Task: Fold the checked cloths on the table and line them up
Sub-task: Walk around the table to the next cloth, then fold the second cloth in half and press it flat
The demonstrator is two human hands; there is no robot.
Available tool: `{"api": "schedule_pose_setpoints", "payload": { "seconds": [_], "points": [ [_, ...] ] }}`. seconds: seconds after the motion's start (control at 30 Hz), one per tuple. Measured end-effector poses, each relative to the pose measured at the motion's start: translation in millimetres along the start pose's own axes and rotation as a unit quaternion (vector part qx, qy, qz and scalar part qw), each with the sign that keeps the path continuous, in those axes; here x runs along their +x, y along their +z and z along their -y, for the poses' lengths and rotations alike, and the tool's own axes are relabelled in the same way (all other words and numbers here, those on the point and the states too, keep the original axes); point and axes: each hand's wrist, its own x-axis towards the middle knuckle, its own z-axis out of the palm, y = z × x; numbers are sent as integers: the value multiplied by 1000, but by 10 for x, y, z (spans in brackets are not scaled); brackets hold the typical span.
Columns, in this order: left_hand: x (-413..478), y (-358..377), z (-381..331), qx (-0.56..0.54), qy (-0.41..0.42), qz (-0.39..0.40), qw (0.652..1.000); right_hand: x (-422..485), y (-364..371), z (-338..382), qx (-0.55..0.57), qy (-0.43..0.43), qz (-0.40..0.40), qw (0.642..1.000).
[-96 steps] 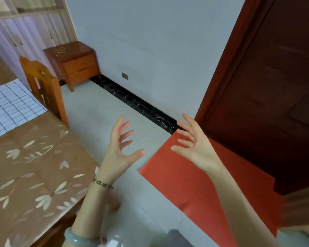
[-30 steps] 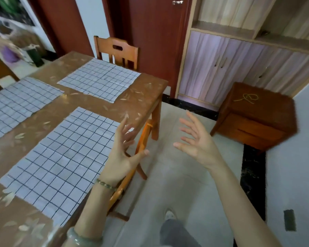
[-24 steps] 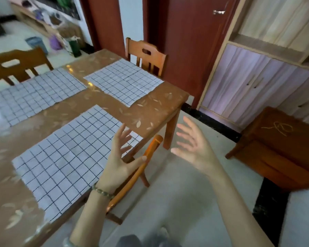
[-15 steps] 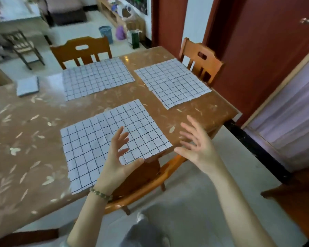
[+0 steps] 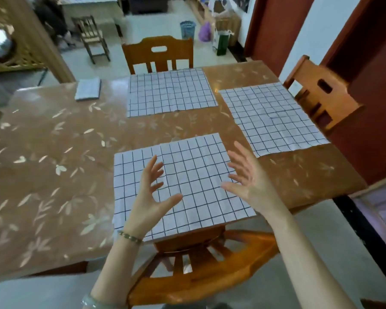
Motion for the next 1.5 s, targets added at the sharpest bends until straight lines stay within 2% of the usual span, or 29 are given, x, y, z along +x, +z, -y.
{"api": "schedule_pose_setpoints", "payload": {
  "seconds": [0.57,1.0,1.13,1.23,1.33,1.43,1.5],
  "points": [
    [764,-106,314,-17,-23,-34,999,976,59,-37,-37,7,44,998],
    [1030,-61,541,2,-90,-77,993,1492,-11,-264,-40,33,85,995],
    [1064,-145,817,30,-116,-89,989,1659,47,-456,-41,41,94,994],
    [1080,-215,1110,95,-147,-90,981,1806,124,-691,-98,50,111,988],
    [1095,-242,1462,260,-146,-73,952,1954,235,-1053,-267,45,150,951],
    [1078,-202,1824,394,-152,-4,907,2034,316,-1472,-451,31,201,869],
    [1029,-178,2066,440,-159,35,883,2030,327,-1723,-525,20,225,820]
  ]
}}
